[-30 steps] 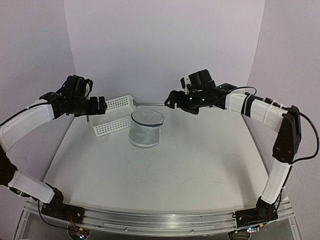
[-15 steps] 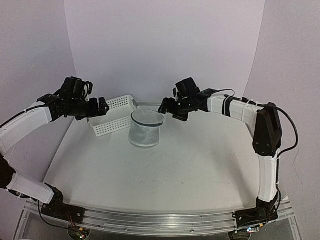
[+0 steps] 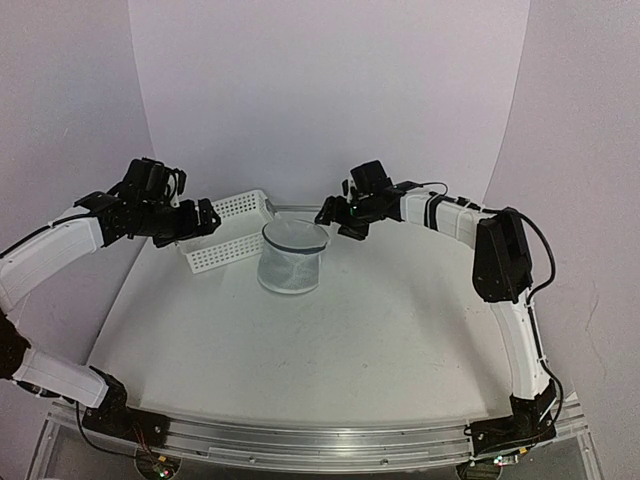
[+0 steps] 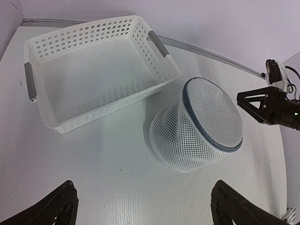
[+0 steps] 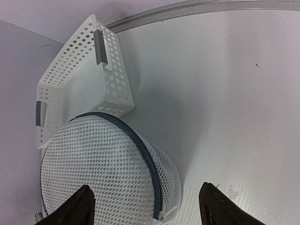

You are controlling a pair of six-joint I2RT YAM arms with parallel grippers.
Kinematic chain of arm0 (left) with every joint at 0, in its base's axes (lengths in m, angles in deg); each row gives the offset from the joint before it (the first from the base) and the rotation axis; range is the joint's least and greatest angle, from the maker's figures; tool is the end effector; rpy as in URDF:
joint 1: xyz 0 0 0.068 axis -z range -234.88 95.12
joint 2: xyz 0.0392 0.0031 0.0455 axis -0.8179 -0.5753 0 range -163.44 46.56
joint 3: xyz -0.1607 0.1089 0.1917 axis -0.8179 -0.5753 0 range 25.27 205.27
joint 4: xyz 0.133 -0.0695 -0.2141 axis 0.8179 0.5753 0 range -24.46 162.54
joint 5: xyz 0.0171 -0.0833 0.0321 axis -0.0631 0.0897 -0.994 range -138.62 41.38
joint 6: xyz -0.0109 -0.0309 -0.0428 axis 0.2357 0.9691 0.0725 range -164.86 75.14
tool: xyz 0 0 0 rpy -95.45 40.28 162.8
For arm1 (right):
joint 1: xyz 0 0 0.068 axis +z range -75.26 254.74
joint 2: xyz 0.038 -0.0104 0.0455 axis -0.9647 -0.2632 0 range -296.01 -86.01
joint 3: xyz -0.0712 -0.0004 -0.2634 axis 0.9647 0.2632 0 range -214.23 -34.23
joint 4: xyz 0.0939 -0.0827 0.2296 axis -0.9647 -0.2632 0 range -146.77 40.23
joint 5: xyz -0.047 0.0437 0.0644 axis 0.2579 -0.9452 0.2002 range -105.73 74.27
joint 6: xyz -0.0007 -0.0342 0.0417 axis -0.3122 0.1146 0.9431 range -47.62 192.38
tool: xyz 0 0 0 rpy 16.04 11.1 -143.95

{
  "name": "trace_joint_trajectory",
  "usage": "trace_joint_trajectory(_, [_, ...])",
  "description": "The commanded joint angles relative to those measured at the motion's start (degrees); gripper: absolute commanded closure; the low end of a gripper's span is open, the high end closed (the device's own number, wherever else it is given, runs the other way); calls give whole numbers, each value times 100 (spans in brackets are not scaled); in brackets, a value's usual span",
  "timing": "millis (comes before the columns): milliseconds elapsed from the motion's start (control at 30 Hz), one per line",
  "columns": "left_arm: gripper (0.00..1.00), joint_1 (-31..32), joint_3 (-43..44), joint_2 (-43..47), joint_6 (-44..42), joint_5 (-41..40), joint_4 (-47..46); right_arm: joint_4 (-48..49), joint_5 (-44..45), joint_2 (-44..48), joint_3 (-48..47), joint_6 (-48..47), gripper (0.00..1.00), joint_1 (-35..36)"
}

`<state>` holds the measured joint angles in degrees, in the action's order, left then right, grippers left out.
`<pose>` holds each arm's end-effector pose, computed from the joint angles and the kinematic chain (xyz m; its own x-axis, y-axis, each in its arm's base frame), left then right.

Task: Unzip the laundry bag and remove the bra
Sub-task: Set the laundry bag at the center of the board.

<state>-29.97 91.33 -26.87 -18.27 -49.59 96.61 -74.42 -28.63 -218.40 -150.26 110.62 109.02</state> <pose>0.2553 -0.1179 0.3264 -0.6874 -0.1742 -0.7051 0.1134 0.9331 -0.3412 0.4351 0.3064 0.2257 -0.8519 0.1494 -0.5019 -0.2050 0.7868 0.5822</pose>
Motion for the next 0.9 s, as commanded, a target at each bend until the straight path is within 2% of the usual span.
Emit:
trace_joint_trajectory(0, [1,-25,22,251,63,79,-66,210,-682,-362,-573,-135,23,-64])
trace_joint_trajectory(200, [1,-28,51,241,108,79,-75,277,-1187,-677,-829,-123,29,-106])
trace_joint_trajectory(367, [1,-29,24,208,150,388,-75,370,-1399,-700,-810,-125,38,-106])
trace_joint_trajectory(733, [1,-14,-105,158,268,756,-99,867,-1536,-222,49,37,69,-106])
trace_joint_trajectory(867, [2,33,-154,101,335,898,-138,1097,-1509,40,404,151,86,-98])
